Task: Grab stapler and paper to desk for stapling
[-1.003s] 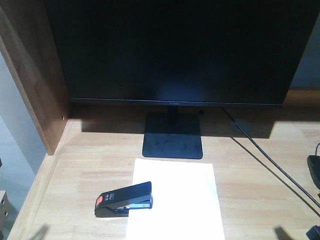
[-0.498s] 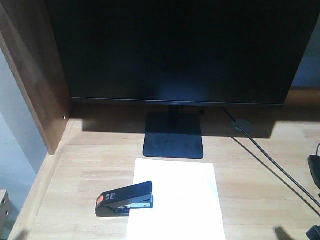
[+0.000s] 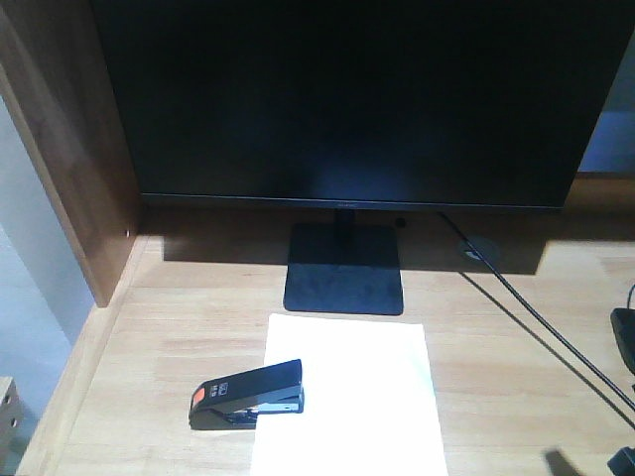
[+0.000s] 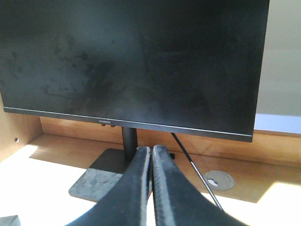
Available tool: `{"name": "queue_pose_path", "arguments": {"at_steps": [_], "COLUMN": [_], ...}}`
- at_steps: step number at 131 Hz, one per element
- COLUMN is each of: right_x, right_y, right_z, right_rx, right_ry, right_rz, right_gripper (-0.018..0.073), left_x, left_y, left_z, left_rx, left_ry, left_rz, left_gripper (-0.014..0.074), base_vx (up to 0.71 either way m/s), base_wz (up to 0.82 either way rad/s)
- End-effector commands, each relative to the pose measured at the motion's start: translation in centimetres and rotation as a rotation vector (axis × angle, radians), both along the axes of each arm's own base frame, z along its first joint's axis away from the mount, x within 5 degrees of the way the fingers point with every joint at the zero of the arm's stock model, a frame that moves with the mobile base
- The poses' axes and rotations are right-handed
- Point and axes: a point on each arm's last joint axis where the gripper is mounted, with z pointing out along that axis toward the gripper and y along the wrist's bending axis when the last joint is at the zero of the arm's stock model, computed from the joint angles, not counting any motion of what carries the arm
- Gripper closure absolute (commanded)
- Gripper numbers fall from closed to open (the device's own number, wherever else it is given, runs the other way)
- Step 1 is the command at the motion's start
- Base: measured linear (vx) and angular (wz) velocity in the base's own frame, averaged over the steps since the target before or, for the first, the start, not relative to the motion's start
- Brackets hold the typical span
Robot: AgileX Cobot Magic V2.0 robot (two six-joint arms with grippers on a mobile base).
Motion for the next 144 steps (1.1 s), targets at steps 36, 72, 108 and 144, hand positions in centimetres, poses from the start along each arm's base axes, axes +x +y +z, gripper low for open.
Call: {"name": "queue_pose_path", "arguments": {"at_steps": [36, 72, 108, 144], "right_x": [0.13, 0.13, 0.13, 0.14], "right_y": [-0.23, -0.23, -0.23, -0.28], "right_z": [0.92, 0.92, 0.92, 0.93], "right_rx": [-0.021, -0.021, -0.021, -0.022], "right_ry": [-0.028, -0.028, -0.028, -0.029], "right_rz": [-0.027, -0.027, -0.027, -0.032], "right_gripper": [0.0565, 0.0565, 0.0565, 0.0565], "left_x": [-0.04, -0.04, -0.04, -0.04], "left_y": [0.08, 0.08, 0.08, 0.08], "left_z": [0.71, 0.65, 0.65, 0.65], "left_rx": [-0.018, -0.018, -0.018, -0.018], "left_ry": [-0.112, -0.105, -0.105, -0.105], "left_rz": [0.011, 0.01, 0.01, 0.01], "left_gripper": [0.0603, 0.0603, 0.0603, 0.0603], "base_vx": [0.0, 0.0, 0.0, 0.0], "base_wz": [0.0, 0.0, 0.0, 0.0]}}
